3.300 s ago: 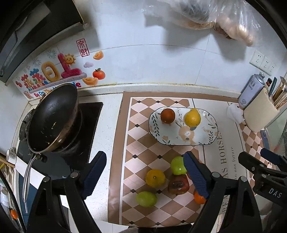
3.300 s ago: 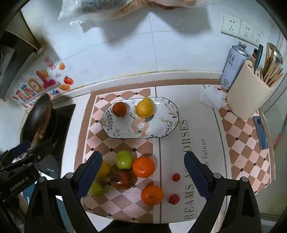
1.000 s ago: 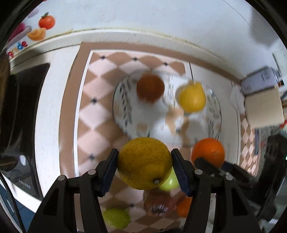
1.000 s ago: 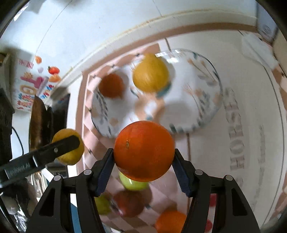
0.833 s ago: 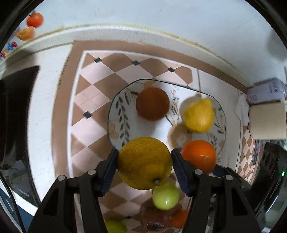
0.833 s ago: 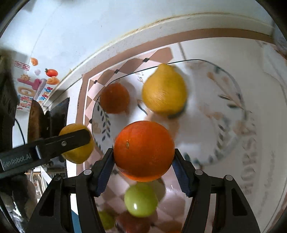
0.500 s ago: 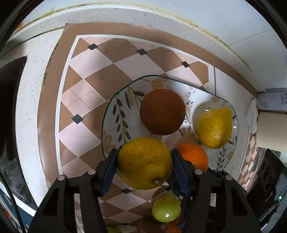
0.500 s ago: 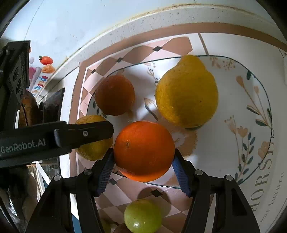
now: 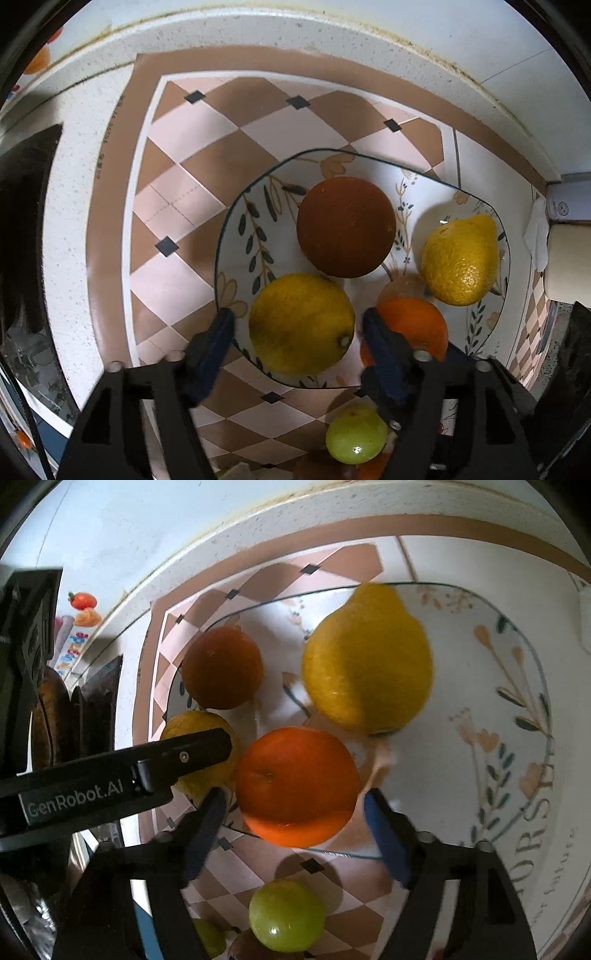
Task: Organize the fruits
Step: 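Set the orange on the plate with the right tool while the left tool sets the yellow citrus, then lift both tools away from the plate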
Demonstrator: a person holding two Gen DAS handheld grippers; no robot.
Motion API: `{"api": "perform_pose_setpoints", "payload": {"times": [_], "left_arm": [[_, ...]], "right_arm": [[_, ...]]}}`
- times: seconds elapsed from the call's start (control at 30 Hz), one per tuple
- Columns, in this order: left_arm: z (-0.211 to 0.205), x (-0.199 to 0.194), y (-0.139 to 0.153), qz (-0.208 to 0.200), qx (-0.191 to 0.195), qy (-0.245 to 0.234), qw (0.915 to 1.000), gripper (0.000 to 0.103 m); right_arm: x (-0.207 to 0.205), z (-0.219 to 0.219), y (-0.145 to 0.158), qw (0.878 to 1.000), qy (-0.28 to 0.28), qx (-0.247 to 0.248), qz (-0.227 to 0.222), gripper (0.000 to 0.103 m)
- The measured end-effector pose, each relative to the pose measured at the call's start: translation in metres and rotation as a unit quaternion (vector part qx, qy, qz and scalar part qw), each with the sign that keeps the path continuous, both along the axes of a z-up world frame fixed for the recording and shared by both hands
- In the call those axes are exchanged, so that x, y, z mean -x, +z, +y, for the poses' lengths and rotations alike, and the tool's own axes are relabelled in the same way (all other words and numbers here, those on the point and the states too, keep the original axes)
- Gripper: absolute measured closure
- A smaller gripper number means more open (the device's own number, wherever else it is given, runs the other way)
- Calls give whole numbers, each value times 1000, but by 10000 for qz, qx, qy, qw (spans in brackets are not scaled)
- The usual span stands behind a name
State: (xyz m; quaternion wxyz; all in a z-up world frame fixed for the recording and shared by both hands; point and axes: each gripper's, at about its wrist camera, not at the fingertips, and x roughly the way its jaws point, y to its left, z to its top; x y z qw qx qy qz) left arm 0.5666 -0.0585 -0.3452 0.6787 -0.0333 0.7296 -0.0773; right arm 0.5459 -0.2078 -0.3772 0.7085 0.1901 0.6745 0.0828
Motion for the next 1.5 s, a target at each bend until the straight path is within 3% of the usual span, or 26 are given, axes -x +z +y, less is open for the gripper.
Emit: {"api": "perform_pose_setpoints", "payload": {"times": [0.07,0.17,0.27,0.43,1.0,1.5], "left_arm": [[2,1,2,-45,-39,27,10000,19],[7,8,12,-186,-170,16,9997,18],[11,18,21,-382,-333,-32,9987,12],[24,49,46,-819,-554,-148,9950,10],[35,142,145,-2215,-546,-253,9733,10],[58,220,213,-2957,-324,-189,9545,10]], "right_arm": [[2,-4,8,9999,-3,132,-12,19],[8,-10,21,9986,20,510,-95,7],[14,-17,32,9953,4,954,-180,6],[29,-26,49,9919,-91,1234,-289,6],[123,-15,157,9774,-107,1644,-1323,6],[205,4,234,9657,-127,1566,-2066,6]]}}
